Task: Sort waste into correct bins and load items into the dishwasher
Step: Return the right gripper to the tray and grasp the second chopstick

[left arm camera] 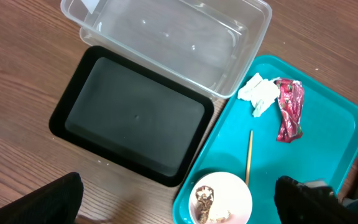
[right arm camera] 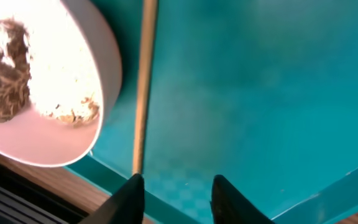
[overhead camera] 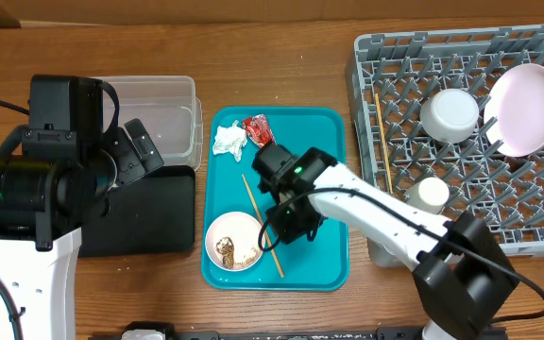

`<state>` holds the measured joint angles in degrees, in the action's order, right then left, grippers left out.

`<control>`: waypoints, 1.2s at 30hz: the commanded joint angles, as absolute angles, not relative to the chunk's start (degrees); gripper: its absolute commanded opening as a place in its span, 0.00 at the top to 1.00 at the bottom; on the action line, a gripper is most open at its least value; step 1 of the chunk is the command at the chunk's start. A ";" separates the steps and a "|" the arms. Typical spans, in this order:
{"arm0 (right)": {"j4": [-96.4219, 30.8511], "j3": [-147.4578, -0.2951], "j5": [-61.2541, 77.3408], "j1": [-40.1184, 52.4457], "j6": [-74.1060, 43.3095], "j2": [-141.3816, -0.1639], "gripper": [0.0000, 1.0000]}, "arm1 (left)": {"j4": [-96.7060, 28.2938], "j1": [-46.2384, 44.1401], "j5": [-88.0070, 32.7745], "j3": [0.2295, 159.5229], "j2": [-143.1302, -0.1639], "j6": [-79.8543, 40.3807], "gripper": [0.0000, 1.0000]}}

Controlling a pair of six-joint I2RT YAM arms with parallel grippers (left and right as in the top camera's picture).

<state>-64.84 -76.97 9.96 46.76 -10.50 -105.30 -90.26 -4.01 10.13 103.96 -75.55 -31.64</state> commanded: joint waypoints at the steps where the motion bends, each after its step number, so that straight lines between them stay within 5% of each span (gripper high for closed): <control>1: -65.23 -76.77 8.29 48.75 -8.97 -105.62 0.57 | -90.13 -3.77 10.92 104.36 -75.75 -32.18 0.00; 22: -57.71 -70.00 4.54 53.63 -5.50 -105.62 0.63 | -90.15 -3.77 10.92 104.36 -75.75 -32.18 0.00; 36: -55.55 -67.68 6.28 53.76 -4.36 -105.62 0.57 | -90.15 -3.77 10.92 104.36 -75.75 -32.18 0.00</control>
